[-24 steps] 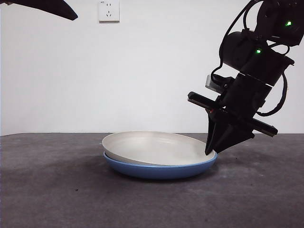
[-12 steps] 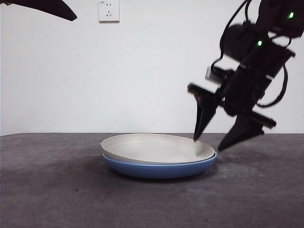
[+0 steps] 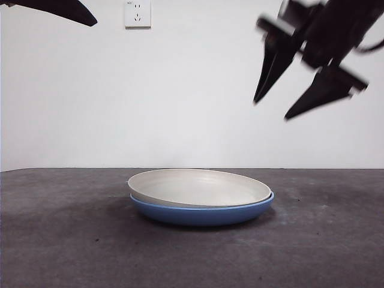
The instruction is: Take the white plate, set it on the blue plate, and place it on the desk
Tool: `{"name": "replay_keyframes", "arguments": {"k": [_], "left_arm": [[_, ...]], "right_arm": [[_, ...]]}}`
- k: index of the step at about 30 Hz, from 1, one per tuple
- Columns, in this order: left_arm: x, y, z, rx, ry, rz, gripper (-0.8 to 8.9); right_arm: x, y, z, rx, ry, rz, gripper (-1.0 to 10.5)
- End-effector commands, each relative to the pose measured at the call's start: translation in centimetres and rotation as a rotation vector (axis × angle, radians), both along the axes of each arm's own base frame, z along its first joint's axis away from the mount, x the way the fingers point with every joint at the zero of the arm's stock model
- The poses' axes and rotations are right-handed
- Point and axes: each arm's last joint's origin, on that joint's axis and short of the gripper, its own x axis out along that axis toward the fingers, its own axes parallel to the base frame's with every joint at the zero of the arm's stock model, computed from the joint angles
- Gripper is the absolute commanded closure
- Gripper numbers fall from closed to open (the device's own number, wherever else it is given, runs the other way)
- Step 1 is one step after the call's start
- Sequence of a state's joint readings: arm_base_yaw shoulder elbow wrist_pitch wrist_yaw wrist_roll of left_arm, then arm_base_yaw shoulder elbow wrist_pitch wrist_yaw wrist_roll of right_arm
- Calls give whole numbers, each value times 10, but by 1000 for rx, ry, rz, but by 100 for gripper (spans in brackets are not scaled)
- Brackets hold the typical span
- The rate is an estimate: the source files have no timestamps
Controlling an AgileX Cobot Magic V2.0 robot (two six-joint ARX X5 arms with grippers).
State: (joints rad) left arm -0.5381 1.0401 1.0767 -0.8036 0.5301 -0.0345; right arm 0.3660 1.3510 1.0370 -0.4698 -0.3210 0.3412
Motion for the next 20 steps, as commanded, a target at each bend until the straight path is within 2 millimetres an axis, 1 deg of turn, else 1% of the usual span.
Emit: {"name": "replay_keyframes", "arguments": {"k": [1,4,6,8,11,16,20], "left_arm": [[1,-2,3,-6,-20,-20,505],[1,-2,3,-5,-19,-20,505],[1,-2,3,-6,-20,-20,505],[1,-2,3,-6,-21,-20,505],[1,-2,3,-6,-20,-20,505],[1,-2,3,-5,-19,-20,505],[0,-2,3,-5,-19,-20,505]], "right_arm": [[-17,-3,18,-15,-49,55,649],[-43,-9,34,-27,-69,104,650],[-57,-11,41,-39,-75,132,649],[-76,-14,47,-56,-76,174,650],[-97,-16,53,-74,-64,227,650],[-122,-19,57,-90,-46,289,650],[-130,-20,59,-89,-50,309,650]]}}
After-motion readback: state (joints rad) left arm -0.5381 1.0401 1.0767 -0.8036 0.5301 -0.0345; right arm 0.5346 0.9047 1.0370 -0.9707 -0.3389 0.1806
